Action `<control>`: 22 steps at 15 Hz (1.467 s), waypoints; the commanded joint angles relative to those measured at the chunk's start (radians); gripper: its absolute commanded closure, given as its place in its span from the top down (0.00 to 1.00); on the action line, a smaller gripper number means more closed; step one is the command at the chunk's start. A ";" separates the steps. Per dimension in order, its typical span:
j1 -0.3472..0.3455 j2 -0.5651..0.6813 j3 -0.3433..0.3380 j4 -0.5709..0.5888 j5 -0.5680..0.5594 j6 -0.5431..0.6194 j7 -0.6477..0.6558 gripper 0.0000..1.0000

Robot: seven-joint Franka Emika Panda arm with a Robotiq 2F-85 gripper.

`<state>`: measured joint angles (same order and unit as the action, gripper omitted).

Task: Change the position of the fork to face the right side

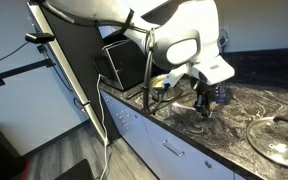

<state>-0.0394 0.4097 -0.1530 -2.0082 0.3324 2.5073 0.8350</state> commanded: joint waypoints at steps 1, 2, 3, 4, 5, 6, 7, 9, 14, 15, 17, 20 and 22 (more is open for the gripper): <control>0.030 -0.013 -0.009 -0.060 0.009 0.156 0.120 0.07; 0.049 -0.009 -0.025 -0.068 -0.025 0.185 0.164 0.07; 0.065 -0.007 -0.039 -0.078 -0.054 0.208 0.200 0.07; 0.082 -0.009 -0.053 -0.087 -0.087 0.218 0.234 0.07; 0.103 -0.012 -0.071 -0.096 -0.128 0.226 0.268 0.07; 0.125 -0.015 -0.093 -0.102 -0.174 0.229 0.308 0.07; 0.146 -0.016 -0.113 -0.104 -0.218 0.228 0.349 0.07; 0.169 -0.016 -0.135 -0.099 -0.285 0.210 0.408 0.28; 0.177 -0.037 -0.136 -0.107 -0.365 0.197 0.458 0.72; 0.175 -0.050 -0.132 -0.116 -0.372 0.200 0.455 0.80; 0.161 -0.116 -0.115 -0.162 -0.401 0.210 0.380 0.94; 0.149 -0.263 -0.111 -0.257 -0.495 0.176 0.231 1.00; 0.133 -0.372 -0.107 -0.318 -0.575 0.137 0.152 1.00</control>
<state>0.1204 0.2349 -0.2729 -2.1916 -0.1492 2.6984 1.0938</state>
